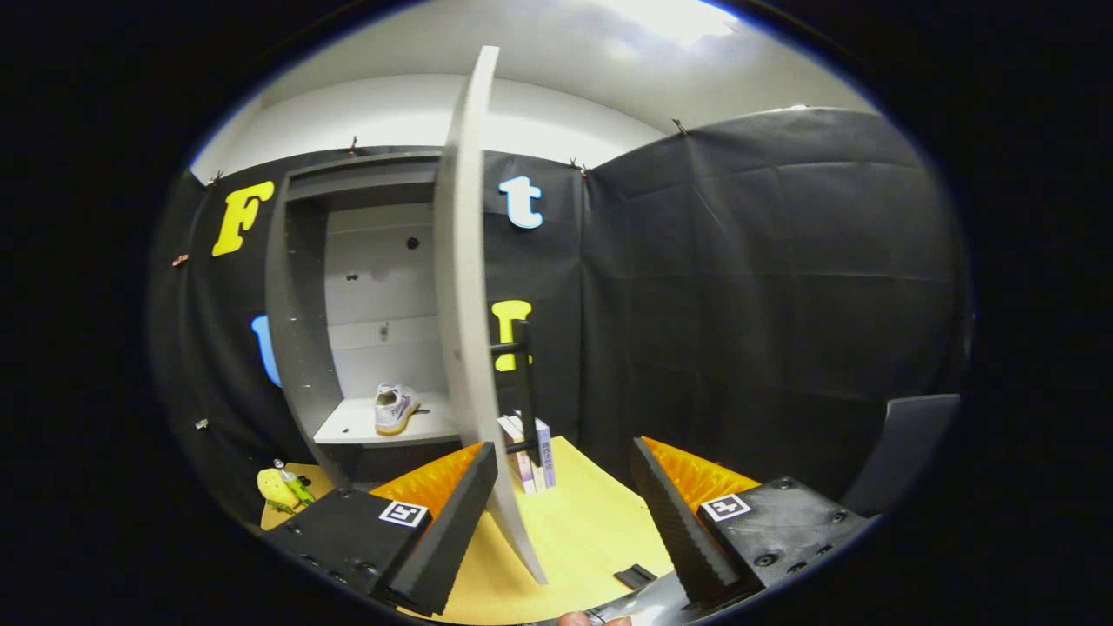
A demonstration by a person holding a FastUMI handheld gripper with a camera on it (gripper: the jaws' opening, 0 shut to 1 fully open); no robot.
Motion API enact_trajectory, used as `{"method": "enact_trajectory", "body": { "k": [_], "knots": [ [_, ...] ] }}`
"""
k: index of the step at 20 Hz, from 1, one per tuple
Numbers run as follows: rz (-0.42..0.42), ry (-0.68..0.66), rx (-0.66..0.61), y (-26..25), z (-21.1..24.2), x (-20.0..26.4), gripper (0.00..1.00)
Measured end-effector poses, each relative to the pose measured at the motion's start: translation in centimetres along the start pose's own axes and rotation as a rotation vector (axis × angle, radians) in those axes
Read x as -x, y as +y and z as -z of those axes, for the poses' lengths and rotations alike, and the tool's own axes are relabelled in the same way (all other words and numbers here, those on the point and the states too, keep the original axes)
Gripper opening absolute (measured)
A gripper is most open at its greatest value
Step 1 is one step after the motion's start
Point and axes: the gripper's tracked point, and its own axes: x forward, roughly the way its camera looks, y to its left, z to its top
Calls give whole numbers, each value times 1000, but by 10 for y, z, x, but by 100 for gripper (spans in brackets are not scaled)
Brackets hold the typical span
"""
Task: Open the shoe cabinet door, grab the shoes and put them into the shoe cabinet, then close the shoe cabinet door.
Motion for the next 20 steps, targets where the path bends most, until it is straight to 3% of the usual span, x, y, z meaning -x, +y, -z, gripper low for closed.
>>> {"method": "enact_trajectory", "body": {
  "k": [3, 10, 20],
  "knots": [
    [44, 8, 24, -28, 2, -35, 98],
    [-46, 93, 15, -18, 18, -94, 98],
    [-123, 111, -23, 20, 25, -78, 97]
  ]
}}
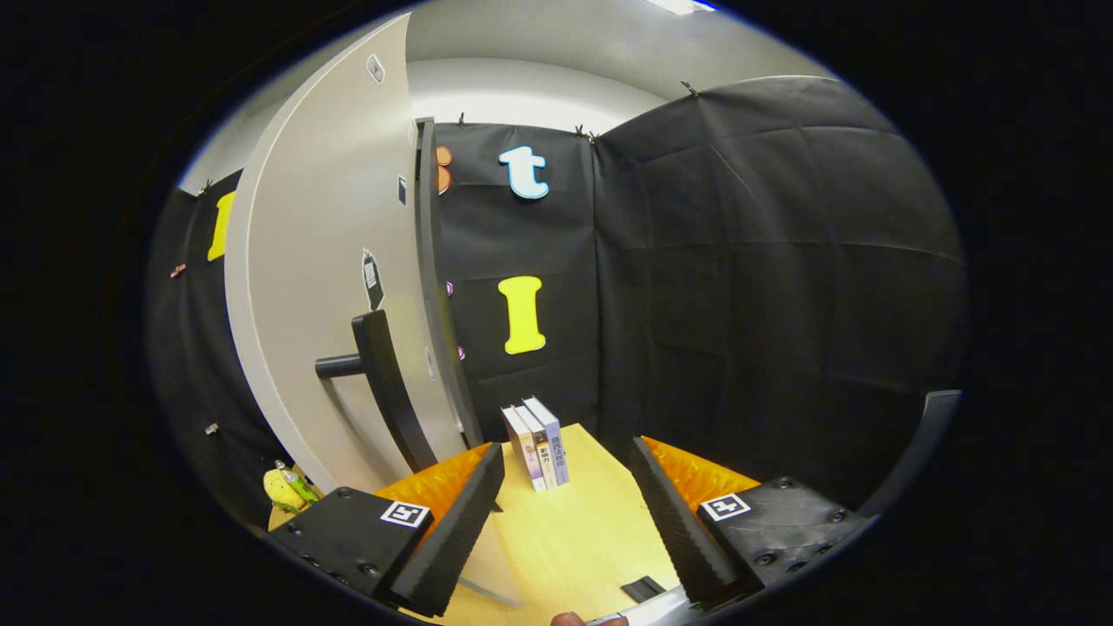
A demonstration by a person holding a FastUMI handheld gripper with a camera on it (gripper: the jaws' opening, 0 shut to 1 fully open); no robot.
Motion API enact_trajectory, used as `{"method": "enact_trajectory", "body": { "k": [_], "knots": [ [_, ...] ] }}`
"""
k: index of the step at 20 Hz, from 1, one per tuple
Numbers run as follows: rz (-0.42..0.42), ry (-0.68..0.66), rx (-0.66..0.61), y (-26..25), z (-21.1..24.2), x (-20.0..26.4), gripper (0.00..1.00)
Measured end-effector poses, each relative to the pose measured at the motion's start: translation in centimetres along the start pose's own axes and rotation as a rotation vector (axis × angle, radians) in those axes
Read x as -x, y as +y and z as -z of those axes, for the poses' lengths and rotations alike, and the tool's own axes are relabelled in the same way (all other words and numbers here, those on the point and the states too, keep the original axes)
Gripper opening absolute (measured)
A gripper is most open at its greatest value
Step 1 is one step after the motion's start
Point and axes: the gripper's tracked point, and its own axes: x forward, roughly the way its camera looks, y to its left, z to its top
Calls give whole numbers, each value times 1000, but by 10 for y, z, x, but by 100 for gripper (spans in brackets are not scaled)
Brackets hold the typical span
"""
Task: Open the shoe cabinet door, grab the shoes and put them into the shoe cabinet, then close the shoe cabinet door.
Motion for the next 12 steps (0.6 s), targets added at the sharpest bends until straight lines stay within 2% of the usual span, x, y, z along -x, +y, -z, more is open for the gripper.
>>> {"method": "enact_trajectory", "body": {
  "k": [12],
  "knots": [
    [-240, 9, 22, 160, 28, 14, 97]
  ]
}}
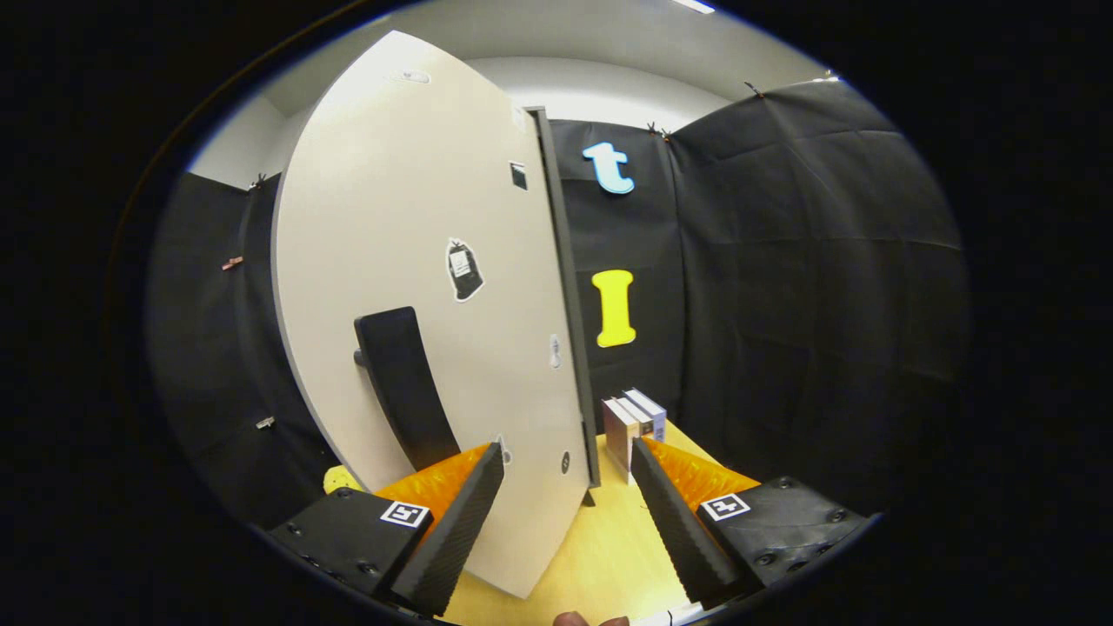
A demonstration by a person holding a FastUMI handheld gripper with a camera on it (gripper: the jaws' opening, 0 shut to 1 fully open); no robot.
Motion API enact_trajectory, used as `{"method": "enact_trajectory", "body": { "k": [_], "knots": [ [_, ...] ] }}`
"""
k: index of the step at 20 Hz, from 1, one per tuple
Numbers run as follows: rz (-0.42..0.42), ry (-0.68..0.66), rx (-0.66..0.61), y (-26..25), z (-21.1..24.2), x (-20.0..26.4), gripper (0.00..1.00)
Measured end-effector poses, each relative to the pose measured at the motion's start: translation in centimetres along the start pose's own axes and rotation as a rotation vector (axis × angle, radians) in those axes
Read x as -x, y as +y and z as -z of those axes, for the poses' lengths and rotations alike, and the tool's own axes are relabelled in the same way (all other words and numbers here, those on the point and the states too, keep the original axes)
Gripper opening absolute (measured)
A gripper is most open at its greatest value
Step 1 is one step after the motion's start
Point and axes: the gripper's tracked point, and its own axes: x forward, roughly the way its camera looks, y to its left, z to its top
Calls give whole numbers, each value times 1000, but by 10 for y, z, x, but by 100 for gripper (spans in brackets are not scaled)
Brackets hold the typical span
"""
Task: Open the shoe cabinet door, grab the shoes and put them into the shoe cabinet, then close the shoe cabinet door.
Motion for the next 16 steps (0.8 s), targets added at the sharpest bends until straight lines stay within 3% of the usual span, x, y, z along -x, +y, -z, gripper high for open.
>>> {"method": "enact_trajectory", "body": {
  "k": [9, 16],
  "knots": [
    [-176, -6, 116, 129, 11, -34, 98],
    [-167, -56, 126, 135, -4, -33, 98]
  ]
}}
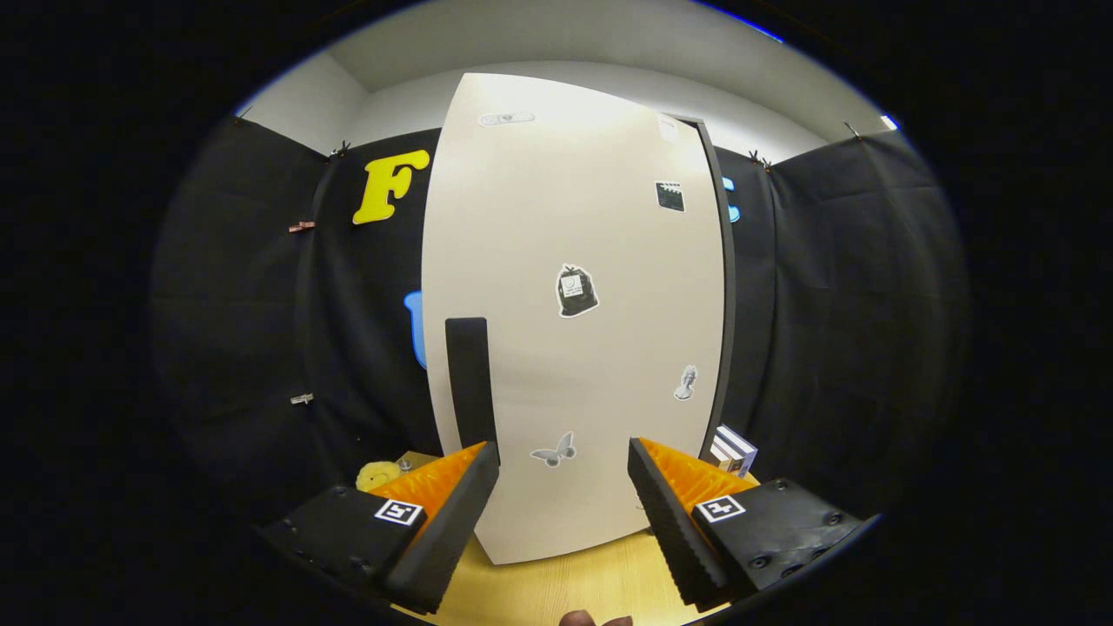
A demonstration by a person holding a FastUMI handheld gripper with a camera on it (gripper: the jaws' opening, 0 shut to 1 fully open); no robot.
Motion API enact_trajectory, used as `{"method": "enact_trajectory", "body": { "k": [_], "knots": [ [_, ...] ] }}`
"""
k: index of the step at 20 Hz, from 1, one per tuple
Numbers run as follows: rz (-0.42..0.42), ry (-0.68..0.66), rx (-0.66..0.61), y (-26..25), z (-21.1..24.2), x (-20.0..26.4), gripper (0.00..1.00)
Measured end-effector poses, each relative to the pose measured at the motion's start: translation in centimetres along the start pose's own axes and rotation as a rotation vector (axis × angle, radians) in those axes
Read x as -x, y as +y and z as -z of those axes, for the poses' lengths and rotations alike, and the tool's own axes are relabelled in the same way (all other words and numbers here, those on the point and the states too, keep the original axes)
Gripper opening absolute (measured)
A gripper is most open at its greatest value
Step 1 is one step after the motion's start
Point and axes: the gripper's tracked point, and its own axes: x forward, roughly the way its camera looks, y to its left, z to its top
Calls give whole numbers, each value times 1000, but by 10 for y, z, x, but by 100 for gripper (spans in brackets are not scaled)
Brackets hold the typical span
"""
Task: Open the shoe cabinet door, grab the shoes and put them into the shoe cabinet, then close the shoe cabinet door.
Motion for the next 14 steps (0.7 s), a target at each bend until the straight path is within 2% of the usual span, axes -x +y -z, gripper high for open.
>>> {"method": "enact_trajectory", "body": {
  "k": [5, 14],
  "knots": [
    [31, -16, -7, -6, -5, 3, 98],
    [19, -30, -5, -2, -8, 11, 98]
  ]
}}
